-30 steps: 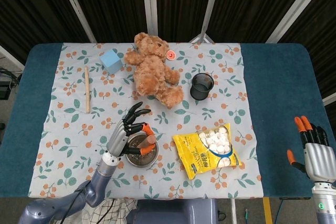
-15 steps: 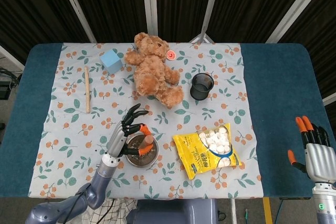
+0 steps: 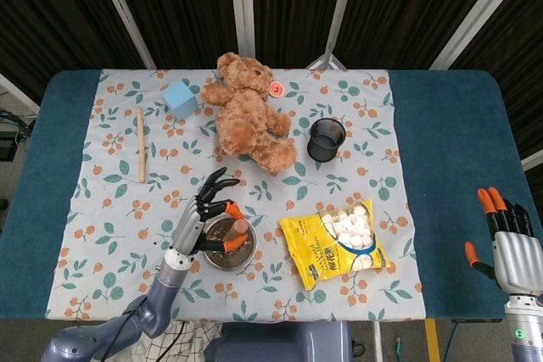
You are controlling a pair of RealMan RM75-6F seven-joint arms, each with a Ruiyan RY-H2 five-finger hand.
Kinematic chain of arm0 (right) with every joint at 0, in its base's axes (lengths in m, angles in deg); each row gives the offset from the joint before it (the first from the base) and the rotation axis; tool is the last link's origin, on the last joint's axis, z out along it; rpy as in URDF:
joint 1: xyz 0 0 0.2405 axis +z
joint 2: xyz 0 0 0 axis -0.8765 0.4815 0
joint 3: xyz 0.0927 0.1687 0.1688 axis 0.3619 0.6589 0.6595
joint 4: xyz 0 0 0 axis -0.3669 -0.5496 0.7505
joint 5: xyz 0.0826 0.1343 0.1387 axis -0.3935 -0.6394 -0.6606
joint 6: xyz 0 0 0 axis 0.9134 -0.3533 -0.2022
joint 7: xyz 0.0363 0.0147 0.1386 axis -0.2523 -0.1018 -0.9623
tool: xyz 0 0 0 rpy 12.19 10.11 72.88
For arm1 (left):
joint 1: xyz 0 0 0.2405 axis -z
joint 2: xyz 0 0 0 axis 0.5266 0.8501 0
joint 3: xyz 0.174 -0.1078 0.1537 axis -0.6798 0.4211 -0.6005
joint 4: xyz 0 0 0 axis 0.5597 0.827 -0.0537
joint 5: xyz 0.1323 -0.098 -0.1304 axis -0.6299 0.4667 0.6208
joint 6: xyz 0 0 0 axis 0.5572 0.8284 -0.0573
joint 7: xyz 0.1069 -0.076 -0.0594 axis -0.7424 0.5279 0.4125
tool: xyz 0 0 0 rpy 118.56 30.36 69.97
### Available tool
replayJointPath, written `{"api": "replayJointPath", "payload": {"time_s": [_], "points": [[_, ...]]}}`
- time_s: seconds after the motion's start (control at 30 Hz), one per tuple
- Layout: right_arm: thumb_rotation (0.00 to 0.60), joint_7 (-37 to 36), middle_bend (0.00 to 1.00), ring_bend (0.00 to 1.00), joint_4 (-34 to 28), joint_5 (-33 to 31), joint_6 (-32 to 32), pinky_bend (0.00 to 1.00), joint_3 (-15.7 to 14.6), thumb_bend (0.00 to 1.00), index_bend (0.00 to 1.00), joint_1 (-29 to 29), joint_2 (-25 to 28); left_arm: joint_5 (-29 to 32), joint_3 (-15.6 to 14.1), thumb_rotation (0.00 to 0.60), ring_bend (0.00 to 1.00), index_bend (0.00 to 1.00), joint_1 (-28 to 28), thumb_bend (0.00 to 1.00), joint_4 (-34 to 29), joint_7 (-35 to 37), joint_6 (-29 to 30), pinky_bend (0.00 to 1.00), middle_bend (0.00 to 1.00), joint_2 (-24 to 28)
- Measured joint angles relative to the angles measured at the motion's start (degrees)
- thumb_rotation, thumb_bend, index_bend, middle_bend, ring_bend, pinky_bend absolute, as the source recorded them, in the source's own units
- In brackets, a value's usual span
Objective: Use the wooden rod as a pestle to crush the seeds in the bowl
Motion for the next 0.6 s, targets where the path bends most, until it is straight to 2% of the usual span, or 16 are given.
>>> {"api": "replayJointPath", "payload": {"time_s": [0.33,0.6], "points": [[0.600,0.13,0.00,0.00,-0.04,-0.21,0.03,0.00,0.03,0.42,0.00,-0.05,-0.05,1.07,0.92,0.600,0.18,0.59,0.65,0.80,0.27,1.26,-0.18,0.06,0.68,-0.98],[0.600,0.22,0.00,0.00,0.00,-0.27,-0.04,0.00,0.06,0.42,0.00,-0.10,-0.14,1.30,0.25,0.600,0.18,0.59,0.35,0.80,3.29,2.74,-0.56,0.06,0.68,-2.16]]}}
